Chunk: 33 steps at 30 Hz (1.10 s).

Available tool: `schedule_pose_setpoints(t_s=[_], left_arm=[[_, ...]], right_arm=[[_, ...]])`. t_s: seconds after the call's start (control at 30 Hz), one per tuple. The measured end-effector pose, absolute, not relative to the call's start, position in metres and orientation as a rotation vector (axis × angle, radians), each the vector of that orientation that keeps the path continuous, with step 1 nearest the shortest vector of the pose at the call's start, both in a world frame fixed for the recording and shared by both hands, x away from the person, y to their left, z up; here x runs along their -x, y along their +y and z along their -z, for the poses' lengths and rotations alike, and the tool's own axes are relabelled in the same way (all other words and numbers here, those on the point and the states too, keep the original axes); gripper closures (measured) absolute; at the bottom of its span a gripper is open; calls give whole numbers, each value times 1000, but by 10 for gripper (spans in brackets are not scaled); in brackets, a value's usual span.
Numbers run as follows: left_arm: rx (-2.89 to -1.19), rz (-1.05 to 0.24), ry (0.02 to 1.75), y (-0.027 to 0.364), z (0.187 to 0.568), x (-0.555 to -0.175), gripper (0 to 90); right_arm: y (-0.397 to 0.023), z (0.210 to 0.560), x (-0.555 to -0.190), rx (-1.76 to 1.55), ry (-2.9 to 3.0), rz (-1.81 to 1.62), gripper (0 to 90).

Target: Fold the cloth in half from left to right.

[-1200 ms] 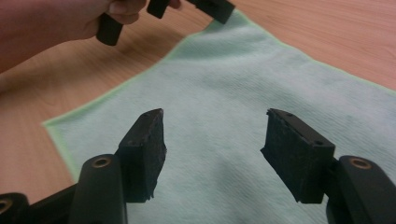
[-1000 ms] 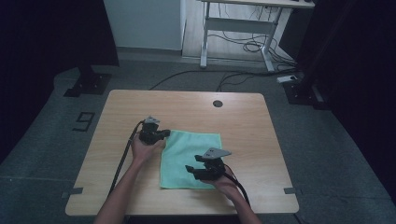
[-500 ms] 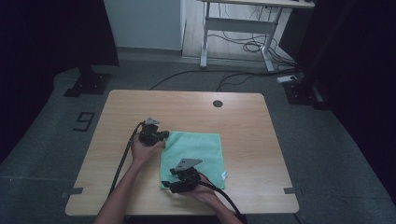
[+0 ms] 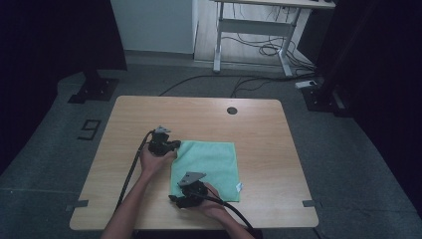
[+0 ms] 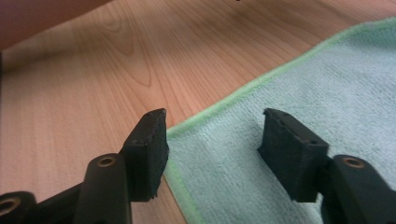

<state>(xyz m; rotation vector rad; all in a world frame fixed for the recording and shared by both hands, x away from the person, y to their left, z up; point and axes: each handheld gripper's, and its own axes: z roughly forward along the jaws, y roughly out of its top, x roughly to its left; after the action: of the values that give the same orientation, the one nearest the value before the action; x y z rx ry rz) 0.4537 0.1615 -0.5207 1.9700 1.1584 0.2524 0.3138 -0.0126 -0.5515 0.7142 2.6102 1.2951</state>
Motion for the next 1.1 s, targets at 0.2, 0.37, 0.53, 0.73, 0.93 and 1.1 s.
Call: schedule_pose_setpoints(t_s=[0.2,0.37,0.53,0.73,0.93,1.1], left_arm=[[-1968,-254,1159,162,520,-453,876],[-1966,-260,1152,163,517,-451,876],[-1964,-263,1147,165,511,-448,876],[-1956,-269,1138,168,503,-444,876],[-1953,-275,1133,168,499,-442,876],[-1959,-268,1136,167,500,-441,876]], right_arm=[[-12,551,-312,-712,2571,-1242,561],[-13,550,-312,-724,2548,-1208,671],[-22,549,-316,-791,2540,-1246,816],[-36,542,-317,-853,2490,-1334,892],[-43,534,-314,-826,2486,-1356,857],[-24,538,-305,-748,2599,-1367,566]])
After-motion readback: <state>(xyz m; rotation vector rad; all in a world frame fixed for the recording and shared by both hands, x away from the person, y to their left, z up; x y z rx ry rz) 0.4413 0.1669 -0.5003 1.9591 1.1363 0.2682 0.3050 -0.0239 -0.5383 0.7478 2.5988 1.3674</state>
